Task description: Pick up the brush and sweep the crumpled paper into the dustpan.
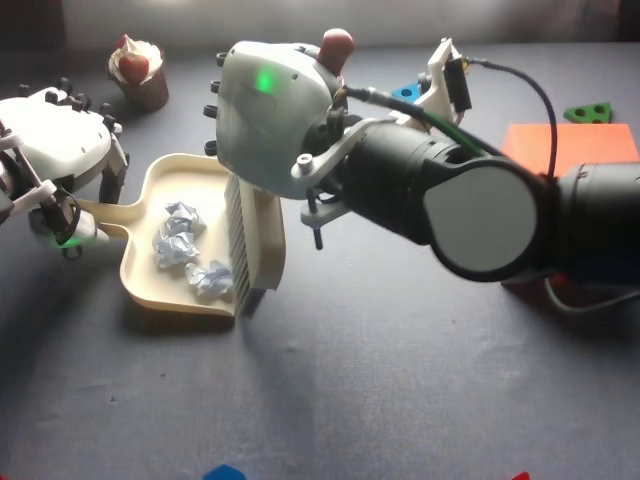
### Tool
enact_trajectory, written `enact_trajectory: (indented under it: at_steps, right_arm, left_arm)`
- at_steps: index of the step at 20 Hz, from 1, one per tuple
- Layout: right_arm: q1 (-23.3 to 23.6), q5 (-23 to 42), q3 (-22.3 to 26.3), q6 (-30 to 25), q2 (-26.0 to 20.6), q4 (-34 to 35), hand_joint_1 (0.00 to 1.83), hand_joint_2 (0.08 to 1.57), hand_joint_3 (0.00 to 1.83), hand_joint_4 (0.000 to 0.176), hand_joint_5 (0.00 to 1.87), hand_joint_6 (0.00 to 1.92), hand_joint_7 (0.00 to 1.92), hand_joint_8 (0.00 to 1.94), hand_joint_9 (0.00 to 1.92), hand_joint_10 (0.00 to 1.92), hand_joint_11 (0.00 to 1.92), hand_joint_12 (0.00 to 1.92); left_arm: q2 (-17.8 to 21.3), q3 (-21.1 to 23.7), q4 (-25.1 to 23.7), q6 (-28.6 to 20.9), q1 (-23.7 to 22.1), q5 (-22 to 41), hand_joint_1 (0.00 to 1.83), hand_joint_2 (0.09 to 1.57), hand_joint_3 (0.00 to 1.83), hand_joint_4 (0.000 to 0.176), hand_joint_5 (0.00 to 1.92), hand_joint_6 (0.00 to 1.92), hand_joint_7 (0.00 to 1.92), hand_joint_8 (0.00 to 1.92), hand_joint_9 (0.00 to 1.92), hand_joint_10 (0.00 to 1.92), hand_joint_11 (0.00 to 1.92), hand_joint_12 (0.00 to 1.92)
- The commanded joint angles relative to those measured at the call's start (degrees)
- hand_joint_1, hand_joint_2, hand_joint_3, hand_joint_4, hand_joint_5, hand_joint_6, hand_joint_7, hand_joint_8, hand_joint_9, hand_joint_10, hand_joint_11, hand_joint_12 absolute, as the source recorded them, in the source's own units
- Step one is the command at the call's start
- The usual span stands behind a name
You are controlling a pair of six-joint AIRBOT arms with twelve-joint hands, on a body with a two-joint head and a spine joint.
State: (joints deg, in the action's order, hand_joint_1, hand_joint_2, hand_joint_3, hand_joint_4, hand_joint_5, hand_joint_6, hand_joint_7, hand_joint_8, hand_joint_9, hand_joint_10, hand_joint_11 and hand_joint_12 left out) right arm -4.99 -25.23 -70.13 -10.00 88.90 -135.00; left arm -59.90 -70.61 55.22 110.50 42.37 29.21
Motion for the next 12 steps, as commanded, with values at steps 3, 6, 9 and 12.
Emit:
enact_trajectory:
  at_steps: [3, 6, 9, 12]
  right_arm:
    - [-0.9, -9.2, -1.1, -6.4, 0.9, -9.0, 1.5, 1.18, 0.0, 0.016, 1.0, 1.92, 1.09, 1.94, 1.39, 1.92, 1.6, 1.92]
    - [-1.2, -13.0, -1.9, -8.6, 2.2, -9.0, 1.49, 1.18, 0.0, 0.014, 0.97, 1.92, 1.07, 1.94, 1.38, 1.92, 1.6, 1.92]
    - [-1.2, -16.4, -1.9, -10.7, 2.6, -9.8, 1.49, 1.19, 0.0, 0.013, 0.98, 1.92, 1.04, 1.94, 1.36, 1.92, 1.59, 1.92]
    - [-1.2, -17.3, -1.5, -11.6, 2.4, -11.6, 1.49, 1.19, 0.0, 0.013, 0.98, 1.92, 1.04, 1.94, 1.36, 1.92, 1.59, 1.92]
  left_arm:
    - [0.3, 0.0, -1.8, 0.1, -0.4, 5.3, 1.02, 1.14, 0.0, 0.113, 0.93, 1.05, 0.31, 0.0, 0.27, 0.0, 0.0, 0.63]
    - [0.3, 0.1, -1.8, 0.1, -0.4, 5.4, 1.04, 1.14, 0.0, 0.065, 0.94, 1.05, 0.34, 0.01, 0.29, 0.01, 0.0, 0.62]
    - [0.3, 0.0, -1.9, 0.1, -0.4, 5.6, 1.03, 1.13, 0.0, 0.103, 0.95, 1.03, 0.33, 0.0, 0.27, 0.0, 0.0, 0.63]
    - [0.4, 0.0, -1.9, 0.1, -0.4, 5.6, 1.03, 1.13, 0.0, 0.104, 0.95, 1.03, 0.33, 0.0, 0.27, 0.0, 0.0, 0.62]
